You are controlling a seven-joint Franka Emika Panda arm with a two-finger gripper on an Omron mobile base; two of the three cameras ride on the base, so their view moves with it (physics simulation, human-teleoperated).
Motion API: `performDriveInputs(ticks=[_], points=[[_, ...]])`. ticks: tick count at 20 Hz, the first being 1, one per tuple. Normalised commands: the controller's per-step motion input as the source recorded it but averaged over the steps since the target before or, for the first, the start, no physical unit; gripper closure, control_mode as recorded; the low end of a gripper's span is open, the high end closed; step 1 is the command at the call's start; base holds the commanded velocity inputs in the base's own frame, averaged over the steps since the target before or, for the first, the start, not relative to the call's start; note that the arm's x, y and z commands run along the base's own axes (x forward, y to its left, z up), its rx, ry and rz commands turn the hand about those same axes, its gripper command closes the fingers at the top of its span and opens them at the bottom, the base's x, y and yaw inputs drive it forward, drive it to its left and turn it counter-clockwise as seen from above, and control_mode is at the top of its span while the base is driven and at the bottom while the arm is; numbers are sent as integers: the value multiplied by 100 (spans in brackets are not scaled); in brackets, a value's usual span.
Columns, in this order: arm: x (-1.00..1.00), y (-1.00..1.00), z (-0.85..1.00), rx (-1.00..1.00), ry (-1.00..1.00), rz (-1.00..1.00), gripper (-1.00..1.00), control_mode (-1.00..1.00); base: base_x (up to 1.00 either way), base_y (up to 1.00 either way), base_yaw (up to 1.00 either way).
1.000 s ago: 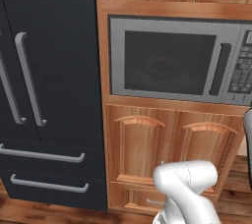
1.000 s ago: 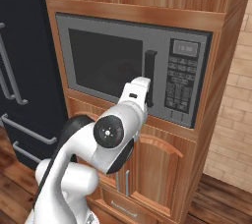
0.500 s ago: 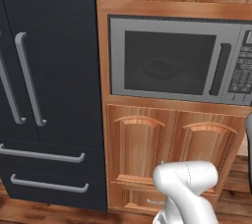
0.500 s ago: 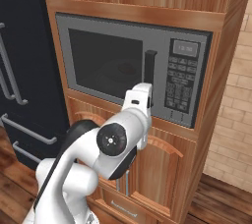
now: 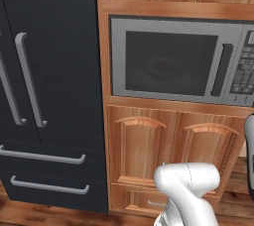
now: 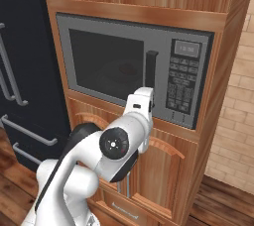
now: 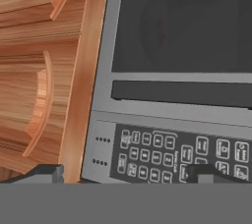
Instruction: Place the bowl containing the shrimp and steak in the microwave. Close the microwave door and press the start button to microwave the meal.
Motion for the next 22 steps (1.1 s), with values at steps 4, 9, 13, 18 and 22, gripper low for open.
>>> performDriveInputs(ticks=[4, 9, 13, 18, 22], points=[[0, 0, -7, 0, 0, 0, -100, -100, 0, 0, 0], [6, 0, -2, 0, 0, 0, -100, -100, 0, 0, 0], [7, 0, 0, 0, 0, 0, -100, -100, 0, 0, 0], [0, 0, 0, 0, 0, 0, -100, -100, 0, 0, 0], [-2, -4, 0, 0, 1, 0, -100, -100, 0, 0, 0]])
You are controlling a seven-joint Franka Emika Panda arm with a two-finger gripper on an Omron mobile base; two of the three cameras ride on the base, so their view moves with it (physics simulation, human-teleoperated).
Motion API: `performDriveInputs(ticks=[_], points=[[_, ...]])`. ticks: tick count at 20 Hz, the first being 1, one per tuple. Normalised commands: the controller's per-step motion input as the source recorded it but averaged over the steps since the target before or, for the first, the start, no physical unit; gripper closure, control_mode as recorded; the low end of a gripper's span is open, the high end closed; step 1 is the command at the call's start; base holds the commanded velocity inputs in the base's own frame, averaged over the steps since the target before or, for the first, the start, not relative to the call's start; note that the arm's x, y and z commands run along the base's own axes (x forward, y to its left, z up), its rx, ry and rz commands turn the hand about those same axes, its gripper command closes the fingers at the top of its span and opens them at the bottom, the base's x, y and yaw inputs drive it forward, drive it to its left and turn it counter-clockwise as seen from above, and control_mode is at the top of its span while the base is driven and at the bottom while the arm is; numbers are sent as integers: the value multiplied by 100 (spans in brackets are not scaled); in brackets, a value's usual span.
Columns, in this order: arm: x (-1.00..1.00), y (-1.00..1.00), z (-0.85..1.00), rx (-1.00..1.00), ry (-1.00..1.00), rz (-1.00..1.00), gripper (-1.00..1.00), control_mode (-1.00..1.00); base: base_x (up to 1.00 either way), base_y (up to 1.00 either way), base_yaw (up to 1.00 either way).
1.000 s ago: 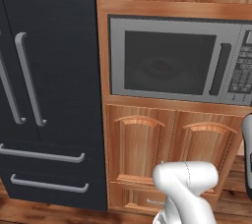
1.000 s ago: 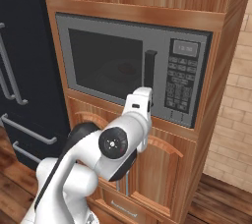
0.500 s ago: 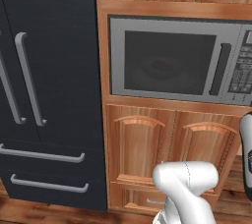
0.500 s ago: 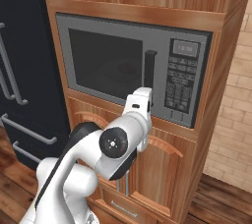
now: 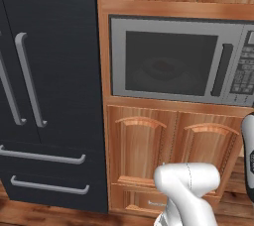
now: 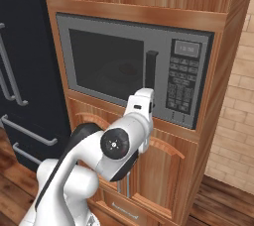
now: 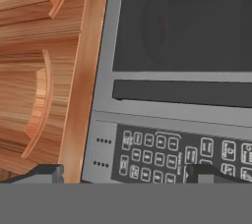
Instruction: Place the bowl containing the shrimp and steak in the microwave. Close the microwave door and press the start button to microwave the meal.
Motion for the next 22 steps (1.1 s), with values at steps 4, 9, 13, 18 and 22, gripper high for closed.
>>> performDriveInputs(ticks=[4, 9, 13, 18, 22], points=[[0, 0, 0, 0, 1, 0, -100, -100, 0, 0, 0], [-5, -8, 0, 0, 0, -1, -100, -100, 0, 0, 0], [-5, -14, 0, 0, 0, -1, -100, -100, 0, 0, 0], [0, -35, 0, 0, 0, 0, -100, -100, 0, 0, 0], [0, -37, 0, 0, 0, 0, -100, -100, 0, 0, 0]])
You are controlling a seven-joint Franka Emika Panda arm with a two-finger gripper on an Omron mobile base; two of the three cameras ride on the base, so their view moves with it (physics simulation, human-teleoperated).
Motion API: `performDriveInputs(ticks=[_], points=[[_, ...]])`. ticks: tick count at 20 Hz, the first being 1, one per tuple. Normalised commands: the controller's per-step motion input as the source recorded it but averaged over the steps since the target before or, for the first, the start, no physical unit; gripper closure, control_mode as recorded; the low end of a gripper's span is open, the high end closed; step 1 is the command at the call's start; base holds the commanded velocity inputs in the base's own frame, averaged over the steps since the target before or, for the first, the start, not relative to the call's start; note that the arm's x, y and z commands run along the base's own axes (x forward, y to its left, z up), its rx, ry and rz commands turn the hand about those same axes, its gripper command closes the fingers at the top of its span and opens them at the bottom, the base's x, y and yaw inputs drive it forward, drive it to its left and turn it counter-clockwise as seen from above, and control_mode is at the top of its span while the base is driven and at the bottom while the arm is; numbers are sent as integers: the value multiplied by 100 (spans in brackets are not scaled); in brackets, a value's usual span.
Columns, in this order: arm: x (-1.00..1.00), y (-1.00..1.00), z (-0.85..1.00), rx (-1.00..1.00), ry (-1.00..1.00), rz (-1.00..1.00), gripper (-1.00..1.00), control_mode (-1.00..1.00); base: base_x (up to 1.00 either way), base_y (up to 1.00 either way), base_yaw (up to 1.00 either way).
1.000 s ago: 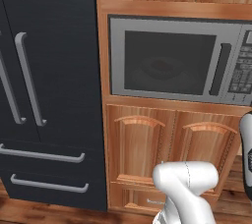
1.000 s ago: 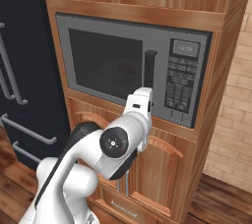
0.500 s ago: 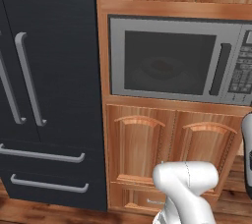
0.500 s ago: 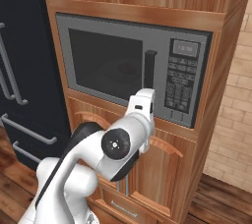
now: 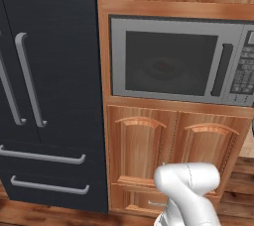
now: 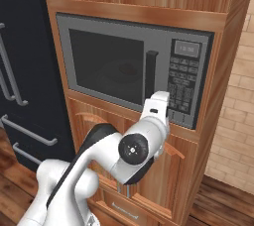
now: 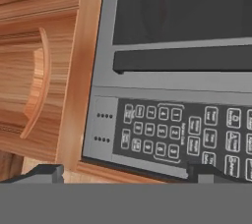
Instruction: Place the bowl containing the shrimp and steak in the microwave. Close the microwave door and press the start button to microwave the meal.
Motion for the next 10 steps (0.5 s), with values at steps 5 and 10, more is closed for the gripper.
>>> performDriveInputs(ticks=[5, 10], points=[[0, -30, 10, 1, 0, 0, -100, -100, 0, 0, 0], [0, -2, 13, 0, 0, 0, -100, -100, 0, 0, 0]])
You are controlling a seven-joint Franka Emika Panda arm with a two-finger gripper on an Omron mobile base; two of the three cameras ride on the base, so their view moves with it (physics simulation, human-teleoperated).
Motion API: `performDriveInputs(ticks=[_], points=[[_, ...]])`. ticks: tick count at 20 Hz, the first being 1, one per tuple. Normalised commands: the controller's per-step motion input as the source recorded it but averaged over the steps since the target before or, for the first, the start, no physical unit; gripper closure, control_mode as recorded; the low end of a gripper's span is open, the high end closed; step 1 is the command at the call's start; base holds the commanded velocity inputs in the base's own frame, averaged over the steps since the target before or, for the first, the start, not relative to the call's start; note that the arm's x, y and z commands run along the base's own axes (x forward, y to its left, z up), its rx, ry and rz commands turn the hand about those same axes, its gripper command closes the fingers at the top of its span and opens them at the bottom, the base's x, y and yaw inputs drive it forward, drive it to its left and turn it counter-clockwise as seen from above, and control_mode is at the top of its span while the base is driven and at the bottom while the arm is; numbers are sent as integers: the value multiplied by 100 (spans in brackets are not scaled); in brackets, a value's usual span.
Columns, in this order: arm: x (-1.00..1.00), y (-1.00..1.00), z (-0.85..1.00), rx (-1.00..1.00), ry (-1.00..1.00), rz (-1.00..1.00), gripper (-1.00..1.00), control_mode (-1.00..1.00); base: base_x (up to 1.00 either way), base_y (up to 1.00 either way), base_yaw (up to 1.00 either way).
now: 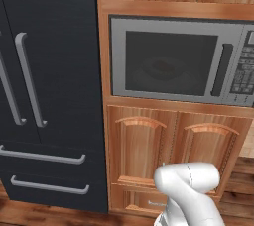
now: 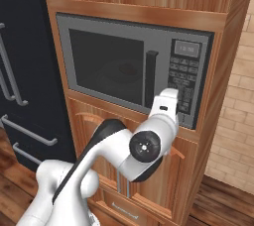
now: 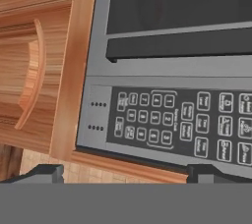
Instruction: Place the bowl containing the shrimp and steak in the microwave. Close the microwave door and press the start button to microwave the meal.
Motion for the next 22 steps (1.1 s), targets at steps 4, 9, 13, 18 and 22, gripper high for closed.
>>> performDriveInputs(ticks=[4, 9, 13, 18, 22], points=[[1, 0, 9, 0, 0, 0, -100, -100, 0, 0, 0], [3, 0, 5, 0, 0, 0, -100, -100, 0, 0, 0], [2, 0, 1, 0, 0, 0, -100, -100, 0, 0, 0], [2, 0, 0, 0, 0, 0, -100, -100, 0, 0, 0], [8, 0, 0, 0, 2, 0, -100, -100, 0, 0, 0]])
